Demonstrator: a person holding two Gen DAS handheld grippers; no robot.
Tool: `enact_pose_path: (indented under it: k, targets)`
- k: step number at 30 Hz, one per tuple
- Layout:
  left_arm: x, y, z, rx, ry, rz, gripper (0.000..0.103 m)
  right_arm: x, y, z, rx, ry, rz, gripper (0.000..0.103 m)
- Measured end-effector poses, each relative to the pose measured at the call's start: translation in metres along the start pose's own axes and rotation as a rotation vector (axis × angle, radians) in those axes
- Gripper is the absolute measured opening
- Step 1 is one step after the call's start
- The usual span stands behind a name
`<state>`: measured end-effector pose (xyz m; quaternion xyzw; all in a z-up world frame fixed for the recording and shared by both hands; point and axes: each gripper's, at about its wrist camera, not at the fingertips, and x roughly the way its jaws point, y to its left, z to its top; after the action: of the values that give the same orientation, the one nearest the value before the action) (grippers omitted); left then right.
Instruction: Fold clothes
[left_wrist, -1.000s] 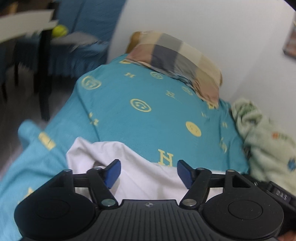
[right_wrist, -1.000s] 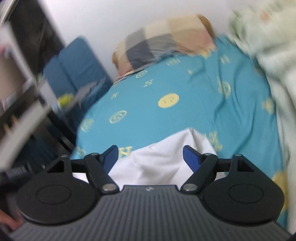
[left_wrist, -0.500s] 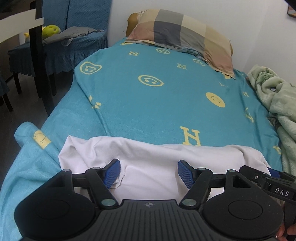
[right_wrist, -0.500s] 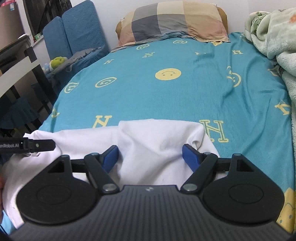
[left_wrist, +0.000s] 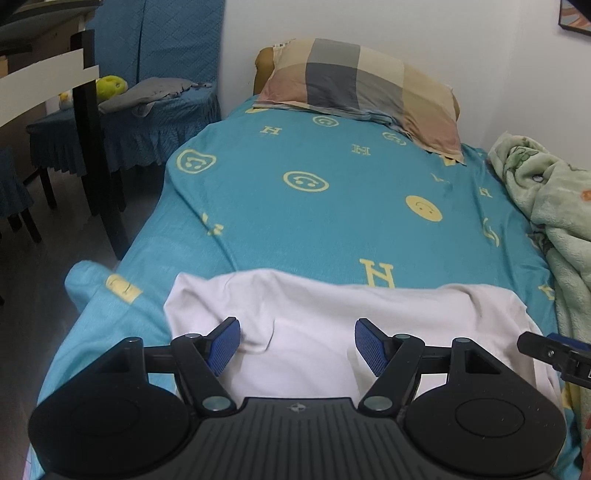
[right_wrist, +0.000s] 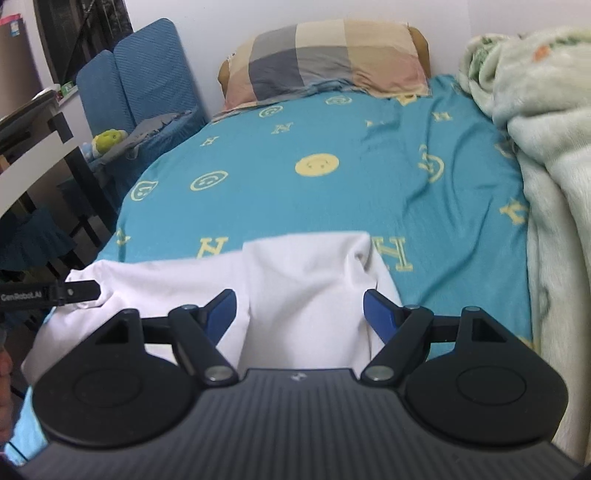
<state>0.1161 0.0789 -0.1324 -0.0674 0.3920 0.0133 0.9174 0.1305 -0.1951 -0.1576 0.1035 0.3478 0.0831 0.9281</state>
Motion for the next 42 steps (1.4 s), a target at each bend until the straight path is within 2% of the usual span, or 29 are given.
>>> enact_pose_path:
  k: [5, 10, 14, 16, 19, 22, 25, 28, 31, 33, 34, 36, 37, 38, 39, 40, 41, 42]
  targets:
    - [0.016, 0.004, -0.01, 0.0, 0.062, 0.01, 0.071, 0.019, 0.001, -0.01, -0.014, 0.06, -0.005, 0.077]
    - [0.019, 0.004, -0.014, -0.001, 0.073, 0.013, 0.071, 0.032, -0.002, -0.017, -0.008, 0.1, 0.003, 0.078]
    - [-0.006, 0.013, -0.016, -0.1, 0.073, -0.043, 0.071, 0.009, -0.006, -0.012, 0.065, 0.07, 0.023, 0.077]
    - [-0.027, 0.019, -0.017, -0.173, 0.075, -0.095, 0.072, -0.01, -0.007, -0.011, 0.111, 0.045, 0.043, 0.077]
    - [-0.055, 0.03, -0.021, -0.302, 0.089, -0.177, 0.079, -0.041, -0.005, -0.011, 0.167, 0.015, 0.07, 0.077]
    - [-0.076, 0.046, -0.037, -0.483, 0.135, -0.255, 0.085, -0.068, -0.002, -0.017, 0.216, -0.012, 0.085, 0.077]
    - [-0.076, 0.064, -0.063, -0.668, 0.227, -0.326, 0.09, -0.085, -0.003, -0.024, 0.297, -0.013, 0.117, 0.078]
    - [-0.059, 0.079, -0.086, -0.821, 0.32, -0.336, 0.093, -0.09, -0.005, -0.033, 0.385, 0.002, 0.161, 0.078]
    - [-0.035, 0.089, -0.1, -0.973, 0.352, -0.389, 0.093, -0.086, -0.006, -0.044, 0.486, 0.035, 0.214, 0.079]
    - [-0.023, 0.093, -0.105, -1.057, 0.333, -0.414, 0.09, -0.081, -0.005, -0.053, 0.554, 0.07, 0.259, 0.08]
    - [-0.019, 0.094, -0.105, -1.077, 0.315, -0.418, 0.084, -0.078, -0.004, -0.058, 0.588, 0.088, 0.282, 0.08]
    - [-0.015, 0.093, -0.1, -1.073, 0.28, -0.415, 0.077, -0.072, -0.002, -0.067, 0.654, 0.126, 0.329, 0.08]
    - [-0.014, 0.093, -0.098, -1.071, 0.267, -0.414, 0.069, -0.069, -0.001, -0.071, 0.688, 0.146, 0.349, 0.08]
    - [-0.014, 0.093, -0.097, -1.067, 0.261, -0.414, 0.054, -0.066, 0.002, -0.074, 0.724, 0.166, 0.367, 0.08]
    - [-0.015, 0.094, -0.095, -1.066, 0.252, -0.422, 0.046, -0.063, 0.004, -0.077, 0.76, 0.184, 0.384, 0.08]
    - [-0.016, 0.095, -0.094, -1.065, 0.243, -0.431, 0.034, -0.06, 0.008, -0.08, 0.795, 0.2, 0.4, 0.079]
    - [-0.017, 0.096, -0.092, -1.065, 0.234, -0.441, 0.027, -0.057, 0.011, -0.083, 0.831, 0.217, 0.417, 0.079]
    - [-0.019, 0.097, -0.091, -1.071, 0.222, -0.461, 0.025, -0.053, 0.016, -0.086, 0.872, 0.227, 0.433, 0.079]
